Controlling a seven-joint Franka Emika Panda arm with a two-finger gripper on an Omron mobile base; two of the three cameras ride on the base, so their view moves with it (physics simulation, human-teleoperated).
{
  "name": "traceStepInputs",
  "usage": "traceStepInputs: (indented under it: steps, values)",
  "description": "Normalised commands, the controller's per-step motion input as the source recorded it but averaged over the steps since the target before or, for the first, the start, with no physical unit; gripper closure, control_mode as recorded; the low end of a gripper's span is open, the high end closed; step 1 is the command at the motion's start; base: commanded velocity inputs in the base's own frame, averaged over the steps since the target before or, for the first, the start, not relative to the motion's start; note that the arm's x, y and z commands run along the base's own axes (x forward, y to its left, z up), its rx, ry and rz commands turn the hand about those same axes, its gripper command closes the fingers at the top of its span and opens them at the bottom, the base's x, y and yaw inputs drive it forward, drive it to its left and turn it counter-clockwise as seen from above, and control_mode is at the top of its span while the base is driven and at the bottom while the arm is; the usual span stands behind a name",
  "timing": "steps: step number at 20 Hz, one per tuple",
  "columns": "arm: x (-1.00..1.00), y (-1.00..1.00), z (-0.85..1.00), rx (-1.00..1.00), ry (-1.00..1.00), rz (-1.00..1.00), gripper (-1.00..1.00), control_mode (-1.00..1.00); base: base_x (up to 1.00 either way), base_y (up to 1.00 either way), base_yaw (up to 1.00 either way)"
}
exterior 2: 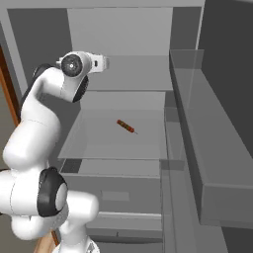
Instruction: Pick the egg and butter from the fridge and place them by the bowl for mixing.
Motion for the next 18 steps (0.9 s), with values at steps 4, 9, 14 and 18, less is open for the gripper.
traceStepInputs:
  steps: [4, 9, 14, 18]
  values:
    - [-1.00, -0.34, 0.01, 0.03, -0.14, 0.02, 1.00, -1.00, 0.00, 0.00, 0.00]
    - [-1.00, -0.42, 0.00, 0.01, -0.08, 0.05, 1.00, -1.00, 0.00, 0.00, 0.00]
    - [-1.00, -0.32, 0.05, 0.00, 0.05, 0.02, 1.00, -1.00, 0.00, 0.00, 0.00]
    - [-1.00, -0.33, -0.04, -0.02, 0.13, 0.00, 1.00, -1.00, 0.00, 0.00, 0.00]
